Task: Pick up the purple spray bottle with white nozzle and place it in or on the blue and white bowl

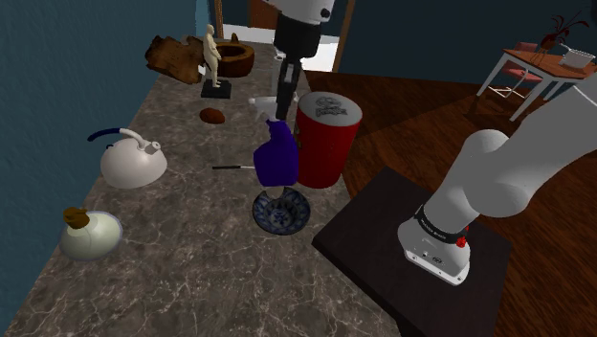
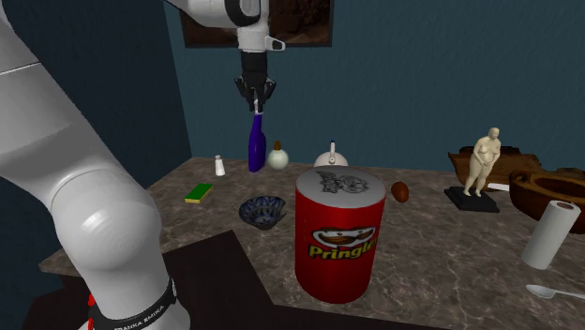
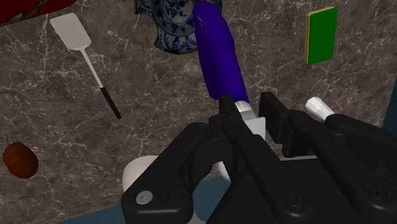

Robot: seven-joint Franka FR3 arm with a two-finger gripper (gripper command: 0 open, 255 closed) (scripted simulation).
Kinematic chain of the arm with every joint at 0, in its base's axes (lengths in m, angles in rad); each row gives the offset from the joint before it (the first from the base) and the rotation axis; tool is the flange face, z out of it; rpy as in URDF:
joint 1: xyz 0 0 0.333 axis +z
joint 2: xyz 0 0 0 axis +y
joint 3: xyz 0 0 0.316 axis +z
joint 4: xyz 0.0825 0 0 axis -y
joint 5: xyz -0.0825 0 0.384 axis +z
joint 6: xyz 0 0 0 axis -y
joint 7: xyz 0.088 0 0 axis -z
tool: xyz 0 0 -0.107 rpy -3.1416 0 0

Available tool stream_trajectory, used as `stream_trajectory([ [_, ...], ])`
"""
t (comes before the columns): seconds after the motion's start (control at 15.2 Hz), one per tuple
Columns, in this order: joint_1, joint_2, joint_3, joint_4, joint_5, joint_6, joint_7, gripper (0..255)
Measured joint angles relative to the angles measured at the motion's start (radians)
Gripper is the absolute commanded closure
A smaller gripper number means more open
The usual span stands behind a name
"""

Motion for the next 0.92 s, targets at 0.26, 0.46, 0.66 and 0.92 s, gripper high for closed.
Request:
stream_trajectory([
  [0.26,-0.009,-0.112,-0.05,-0.047,0.013,-0.071,-0.056,255],
  [0.46,-0.009,-0.127,-0.057,-0.09,0.016,-0.046,-0.071,255],
  [0.66,-0.008,-0.128,-0.054,-0.127,0.019,-0.009,-0.075,255],
  [0.92,-0.006,-0.126,-0.048,-0.182,0.024,0.046,-0.079,255],
])
